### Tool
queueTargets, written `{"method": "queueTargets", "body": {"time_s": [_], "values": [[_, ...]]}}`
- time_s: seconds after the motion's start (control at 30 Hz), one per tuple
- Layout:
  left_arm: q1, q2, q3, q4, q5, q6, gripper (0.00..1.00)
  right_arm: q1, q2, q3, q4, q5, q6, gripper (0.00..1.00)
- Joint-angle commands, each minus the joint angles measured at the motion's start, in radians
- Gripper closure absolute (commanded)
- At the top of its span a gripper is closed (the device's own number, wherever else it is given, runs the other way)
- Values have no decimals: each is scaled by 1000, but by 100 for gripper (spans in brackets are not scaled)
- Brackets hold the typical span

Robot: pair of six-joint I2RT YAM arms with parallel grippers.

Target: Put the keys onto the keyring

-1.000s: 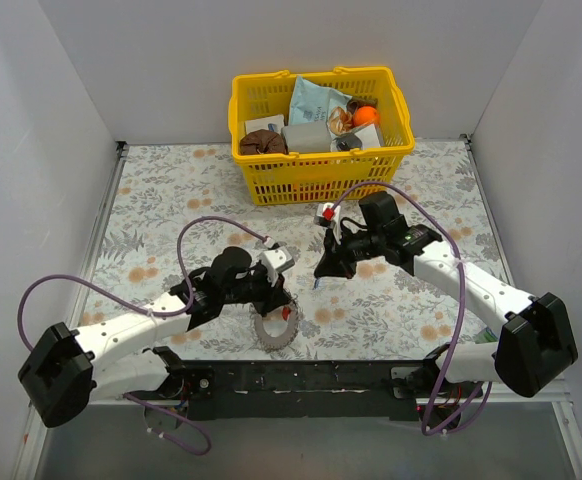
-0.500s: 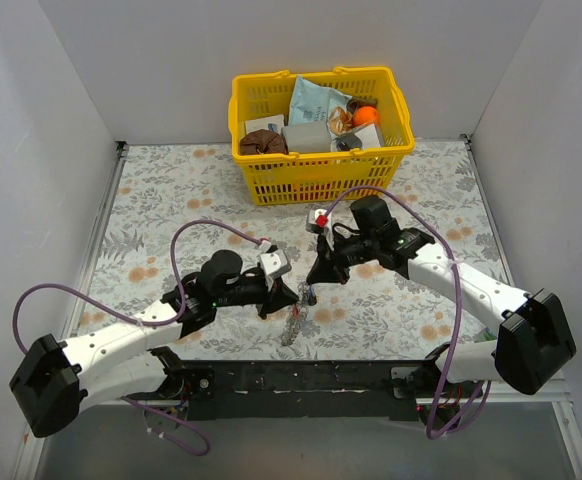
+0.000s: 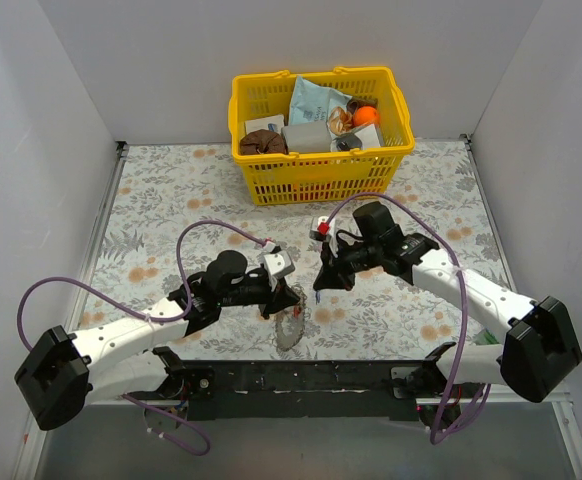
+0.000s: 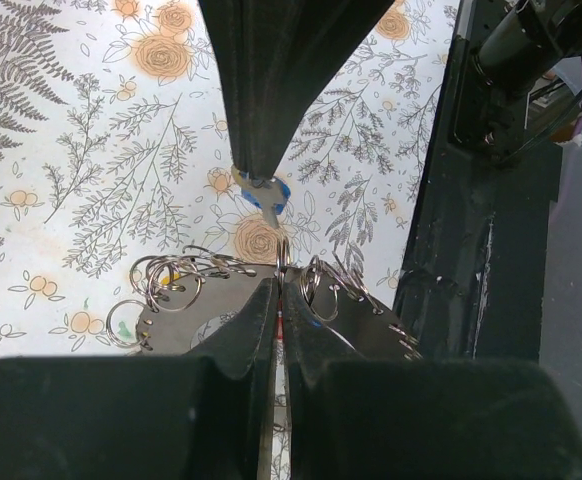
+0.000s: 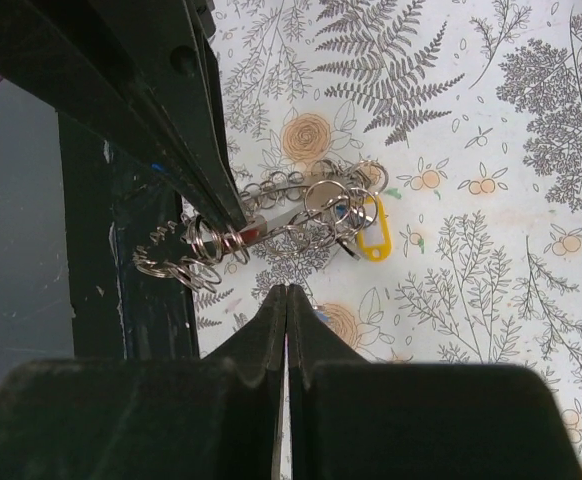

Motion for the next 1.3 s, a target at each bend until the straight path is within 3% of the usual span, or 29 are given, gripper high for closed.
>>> {"method": "queueTargets", "body": {"time_s": [0.0, 0.27, 1.27], "values": [[-4, -8, -17, 59, -10, 17, 100, 3, -51, -17, -30, 3, -11, 99], [-4, -8, -18, 70, -13, 33, 100, 14, -44, -26, 13, -73, 18, 99], [-4, 8, -7, 61, -7, 27, 100, 98, 2, 28, 83, 9, 69, 99]]}}
